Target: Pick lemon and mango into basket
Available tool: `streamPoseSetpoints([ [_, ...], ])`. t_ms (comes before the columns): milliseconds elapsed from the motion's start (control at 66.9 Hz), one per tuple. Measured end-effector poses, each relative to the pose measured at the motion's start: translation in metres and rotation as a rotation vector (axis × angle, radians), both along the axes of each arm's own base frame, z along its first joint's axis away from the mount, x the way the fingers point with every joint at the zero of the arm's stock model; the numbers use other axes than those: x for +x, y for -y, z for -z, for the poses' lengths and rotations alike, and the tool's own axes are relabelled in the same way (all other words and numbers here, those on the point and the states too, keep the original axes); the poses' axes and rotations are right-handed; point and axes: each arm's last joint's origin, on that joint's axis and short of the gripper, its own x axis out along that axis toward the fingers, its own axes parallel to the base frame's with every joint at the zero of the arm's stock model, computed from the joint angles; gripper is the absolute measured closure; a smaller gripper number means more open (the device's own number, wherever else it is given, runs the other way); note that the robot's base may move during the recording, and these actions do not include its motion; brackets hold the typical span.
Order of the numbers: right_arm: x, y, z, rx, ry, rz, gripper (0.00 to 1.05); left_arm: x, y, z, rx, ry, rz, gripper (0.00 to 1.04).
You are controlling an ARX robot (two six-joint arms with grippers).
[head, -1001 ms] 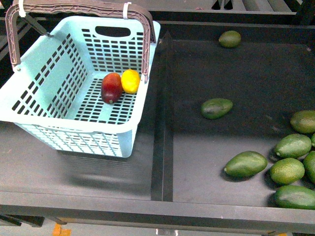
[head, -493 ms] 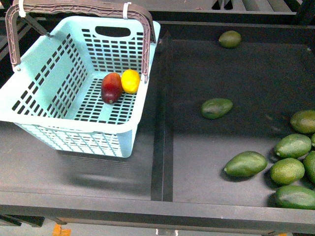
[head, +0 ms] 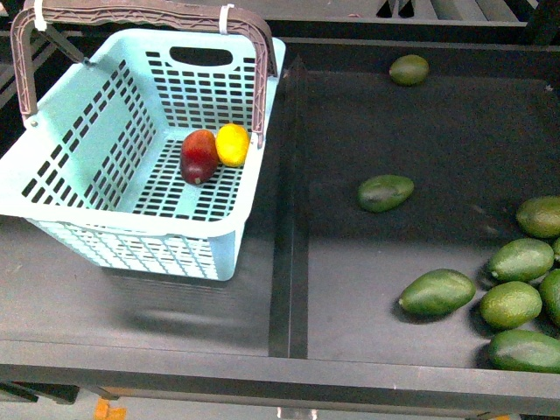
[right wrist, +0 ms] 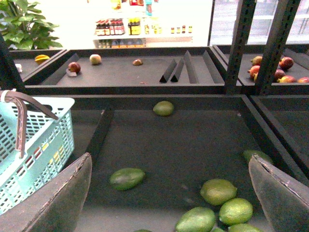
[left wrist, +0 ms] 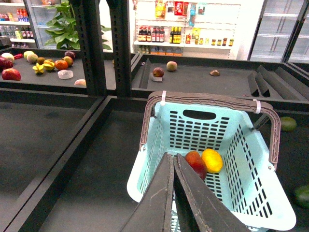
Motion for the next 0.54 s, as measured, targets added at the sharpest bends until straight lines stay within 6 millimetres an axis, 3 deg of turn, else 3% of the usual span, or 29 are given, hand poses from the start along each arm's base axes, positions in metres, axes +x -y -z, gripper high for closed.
streamPoseSetpoints([
  [194,0.0,0.0,0.0,0.0,0.0,0.0,0.09,0.0,0.0,0.0,0.0,0.0,0.0,1.0],
  [538,0.0,0.0,0.0,0.0,0.0,0.0,0.09,0.0,0.0,0.0,0.0,0.0,0.0,0.24],
])
